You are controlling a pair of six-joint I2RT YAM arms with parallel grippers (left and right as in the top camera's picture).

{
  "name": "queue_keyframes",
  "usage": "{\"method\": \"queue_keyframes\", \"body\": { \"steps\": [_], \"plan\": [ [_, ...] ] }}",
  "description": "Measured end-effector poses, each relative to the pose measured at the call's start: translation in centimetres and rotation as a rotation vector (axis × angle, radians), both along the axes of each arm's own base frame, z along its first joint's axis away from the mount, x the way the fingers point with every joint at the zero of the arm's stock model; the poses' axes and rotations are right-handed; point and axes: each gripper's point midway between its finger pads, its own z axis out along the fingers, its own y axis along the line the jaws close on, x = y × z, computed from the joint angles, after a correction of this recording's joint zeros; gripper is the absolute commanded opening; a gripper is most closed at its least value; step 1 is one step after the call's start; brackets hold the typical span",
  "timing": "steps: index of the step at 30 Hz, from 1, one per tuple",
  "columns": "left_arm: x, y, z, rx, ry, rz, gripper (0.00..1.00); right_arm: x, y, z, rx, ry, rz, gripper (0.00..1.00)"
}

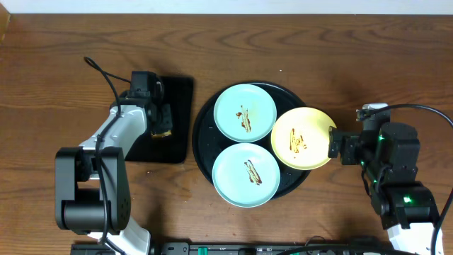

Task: Clean dirty plates on tray and stack at the side

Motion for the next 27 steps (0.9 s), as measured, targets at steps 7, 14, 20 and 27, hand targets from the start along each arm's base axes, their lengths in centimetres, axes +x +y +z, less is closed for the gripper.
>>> {"method": "queue_keyframes", "body": {
  "steps": [7, 14, 20, 27],
  "plan": [
    [0.0, -0.17, 0.05, 0.068, -0.003, -0.015, 0.53, 0.0, -0.01, -0.01, 0.0, 0.0, 0.0, 0.99],
    [-0.03, -0.53, 0.11, 0.099, -0.005, -0.021, 0.25, 0.0, -0.01, 0.0, 0.0, 0.0, 0.0, 0.99],
    [-0.07, -0.34, 0.22, 0.101, -0.006, 0.007, 0.08, 0.01, -0.01, 0.02, 0.0, 0.0, 0.0, 0.99],
    [-0.51, -0.2, 0.09, 0.105, 0.011, 0.019, 0.08, -0.37, -0.58, -0.53, -0.018, 0.027, -0.029, 0.98]
  ]
}}
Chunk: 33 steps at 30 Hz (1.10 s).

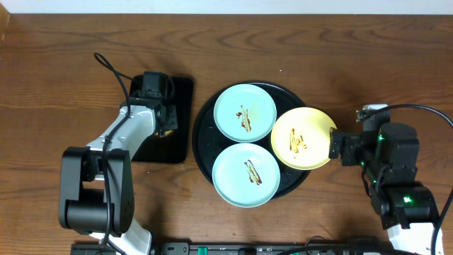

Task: Clean dirty plates on tray and stack at the side

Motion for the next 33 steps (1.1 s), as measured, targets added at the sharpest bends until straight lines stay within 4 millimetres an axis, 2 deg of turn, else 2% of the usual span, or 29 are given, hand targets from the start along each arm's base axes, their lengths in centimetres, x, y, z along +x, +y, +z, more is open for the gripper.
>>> {"method": "queue_keyframes", "body": {
  "steps": [6, 10, 13, 20, 25, 27, 30, 31, 33],
  "plan": [
    [-0.9, 0.1, -0.1, 0.002, 0.033, 0.006, 0.07, 0.0, -1.1, -2.1, -0.022, 0.086, -0.067, 0.96],
    [-1.1, 0.1, 0.0, 0.003, 0.041, 0.006, 0.08, 0.3, -1.2, -4.1, -0.018, 0.159, -0.094, 0.88],
    [-1.1, 0.1, -0.1, 0.002, 0.043, 0.009, 0.08, 0.6, -1.3, -5.8, -0.018, 0.219, -0.106, 0.72],
    [-1.2, 0.1, -0.1, 0.002, 0.045, 0.01, 0.08, 1.9, -1.2, -10.0, -0.016, 0.333, -0.124, 0.68],
    [-1.2, 0.1, -0.1, 0.002, 0.045, 0.01, 0.08, 2.6, -1.2, -12.0, -0.014, 0.377, -0.133, 0.61],
    [-1.2, 0.1, -0.1, 0.002, 0.045, 0.01, 0.08, 2.8, -1.2, -12.5, -0.013, 0.383, -0.135, 0.54],
    [-1.2, 0.1, -0.1, 0.002, 0.045, 0.01, 0.08, 3.1, -1.1, -13.2, -0.01, 0.393, -0.139, 0.34],
    [-1.2, 0.1, -0.1, 0.002, 0.045, 0.01, 0.08, 3.0, -1.1, -13.4, -0.011, 0.4, -0.138, 0.3],
    [-1.2, 0.1, -0.1, 0.002, 0.045, 0.01, 0.08, 3.0, -1.1, -13.7, -0.009, 0.411, -0.142, 0.29]
  ]
}}
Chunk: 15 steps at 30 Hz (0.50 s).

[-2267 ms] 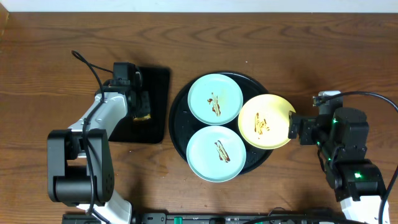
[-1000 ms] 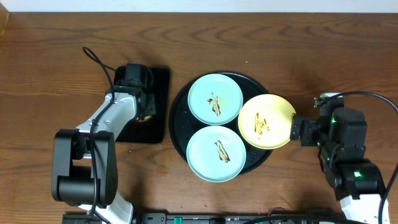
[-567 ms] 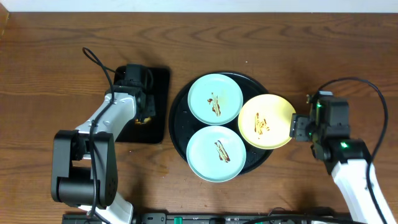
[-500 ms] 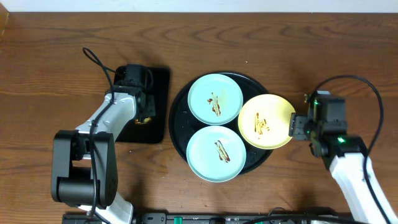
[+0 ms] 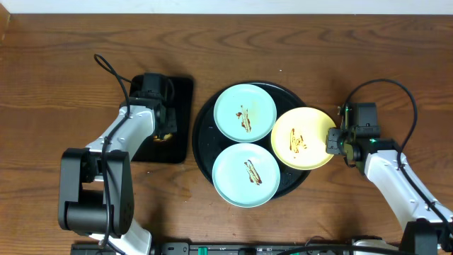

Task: Clean dirty plates on tray and stack at the side

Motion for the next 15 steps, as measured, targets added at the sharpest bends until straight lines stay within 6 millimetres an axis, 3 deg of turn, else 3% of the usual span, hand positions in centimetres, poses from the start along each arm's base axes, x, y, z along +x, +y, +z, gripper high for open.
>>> {"method": "queue_keyframes", "body": {
  "steps": [5, 10, 15],
  "plan": [
    [0.0, 0.0, 0.0, 0.0, 0.0, 0.0, 0.08, 0.0, 0.0, -0.1, 0.003, 0.002, 0.0, 0.2],
    [-0.2, 0.0, 0.8, -0.001, -0.008, 0.0, 0.07, 0.0, 0.1, -0.1, 0.006, 0.001, 0.001, 0.01],
    [0.1, 0.0, 3.7, -0.007, -0.083, 0.0, 0.08, 0.2, 0.2, 0.0, 0.013, -0.004, 0.0, 0.01]
  ]
}}
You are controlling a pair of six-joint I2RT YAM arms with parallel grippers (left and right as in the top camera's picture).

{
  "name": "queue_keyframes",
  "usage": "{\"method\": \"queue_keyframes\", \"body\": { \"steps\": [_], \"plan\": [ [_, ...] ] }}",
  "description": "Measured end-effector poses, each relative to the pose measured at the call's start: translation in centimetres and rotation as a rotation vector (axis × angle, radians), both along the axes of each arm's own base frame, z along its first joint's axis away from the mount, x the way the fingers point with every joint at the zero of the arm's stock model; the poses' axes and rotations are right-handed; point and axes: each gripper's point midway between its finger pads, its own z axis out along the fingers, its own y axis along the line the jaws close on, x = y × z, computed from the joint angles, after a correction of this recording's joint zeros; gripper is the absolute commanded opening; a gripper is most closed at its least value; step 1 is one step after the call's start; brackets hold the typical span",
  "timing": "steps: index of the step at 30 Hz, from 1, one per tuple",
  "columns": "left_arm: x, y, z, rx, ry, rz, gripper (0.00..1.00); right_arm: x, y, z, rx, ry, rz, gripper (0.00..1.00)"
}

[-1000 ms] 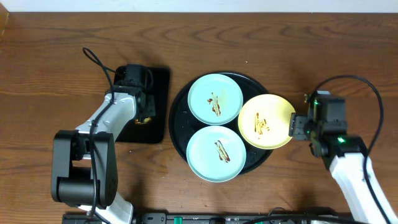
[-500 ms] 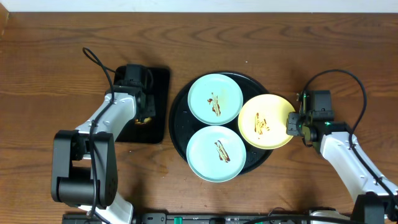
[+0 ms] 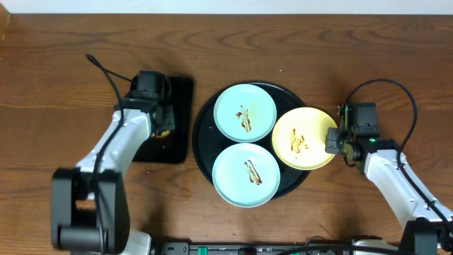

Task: Clean dirty plates on tray and stack at the side

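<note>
Three dirty plates lie on the round black tray (image 3: 204, 138): a teal plate (image 3: 245, 112) at the back, a second teal plate (image 3: 246, 174) at the front and a yellow plate (image 3: 303, 138) overhanging the tray's right rim. Each has brown smears. My right gripper (image 3: 333, 139) is shut on the yellow plate's right edge. My left gripper (image 3: 163, 127) points down over the black mat (image 3: 180, 142), closed around a small yellowish sponge (image 3: 165, 133) that is mostly hidden by the fingers.
Brown wooden table (image 3: 71, 64) all around. The mat lies just left of the tray. Cables loop off both arms, one at the back left and one at the right.
My left arm has shifted its pose, its cable now further left, with the gripper still on the sponge over the mat. The yellow plate sits a touch further right in my right gripper.
At first my left gripper stood wide over the sponge on the mat and my right gripper was at the yellow plate's edge. Then the left fingers stood closer on the sponge. Later the right arm stretched out low, still at the plate. The plates stay smeared.
</note>
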Motion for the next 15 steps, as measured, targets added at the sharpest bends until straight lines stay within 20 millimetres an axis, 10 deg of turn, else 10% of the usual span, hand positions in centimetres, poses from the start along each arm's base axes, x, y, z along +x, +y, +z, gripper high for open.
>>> {"method": "queue_keyframes", "body": {
  "steps": [15],
  "plan": [
    [0.3, 0.0, 3.6, -0.009, -0.1, 0.0, 0.07, 0.1, 0.5, 0.0, 0.027, -0.002, 0.013, 0.01]
  ]
}}
